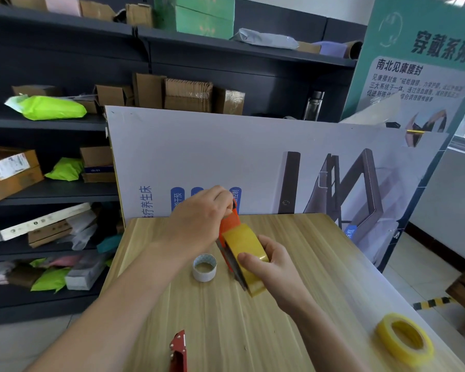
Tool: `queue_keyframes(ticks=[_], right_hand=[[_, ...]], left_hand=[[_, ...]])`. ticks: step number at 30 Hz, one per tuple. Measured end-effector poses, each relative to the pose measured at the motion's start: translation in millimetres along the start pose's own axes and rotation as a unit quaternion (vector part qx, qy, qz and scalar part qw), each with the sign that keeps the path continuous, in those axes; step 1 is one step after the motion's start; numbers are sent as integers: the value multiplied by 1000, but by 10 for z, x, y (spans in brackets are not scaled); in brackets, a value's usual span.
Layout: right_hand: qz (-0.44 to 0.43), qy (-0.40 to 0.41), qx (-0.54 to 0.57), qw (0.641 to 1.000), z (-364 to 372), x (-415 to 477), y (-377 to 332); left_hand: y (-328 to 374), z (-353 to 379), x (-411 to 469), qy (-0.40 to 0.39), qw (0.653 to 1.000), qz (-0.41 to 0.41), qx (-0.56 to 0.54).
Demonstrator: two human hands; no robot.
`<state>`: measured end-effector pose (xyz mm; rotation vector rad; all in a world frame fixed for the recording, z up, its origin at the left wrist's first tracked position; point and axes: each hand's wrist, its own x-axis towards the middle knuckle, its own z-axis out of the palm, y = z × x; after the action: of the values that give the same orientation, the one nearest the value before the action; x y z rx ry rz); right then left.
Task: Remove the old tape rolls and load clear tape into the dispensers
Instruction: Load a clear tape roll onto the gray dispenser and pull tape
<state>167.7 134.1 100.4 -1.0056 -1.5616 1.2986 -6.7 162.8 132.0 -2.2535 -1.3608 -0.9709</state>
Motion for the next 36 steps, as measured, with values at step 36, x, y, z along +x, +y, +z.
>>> queue_keyframes(ticks=[36], right_hand=[[-38, 22, -88, 995, -29, 20, 23]], left_hand=[[-211, 112, 203, -49, 989, -126, -64]])
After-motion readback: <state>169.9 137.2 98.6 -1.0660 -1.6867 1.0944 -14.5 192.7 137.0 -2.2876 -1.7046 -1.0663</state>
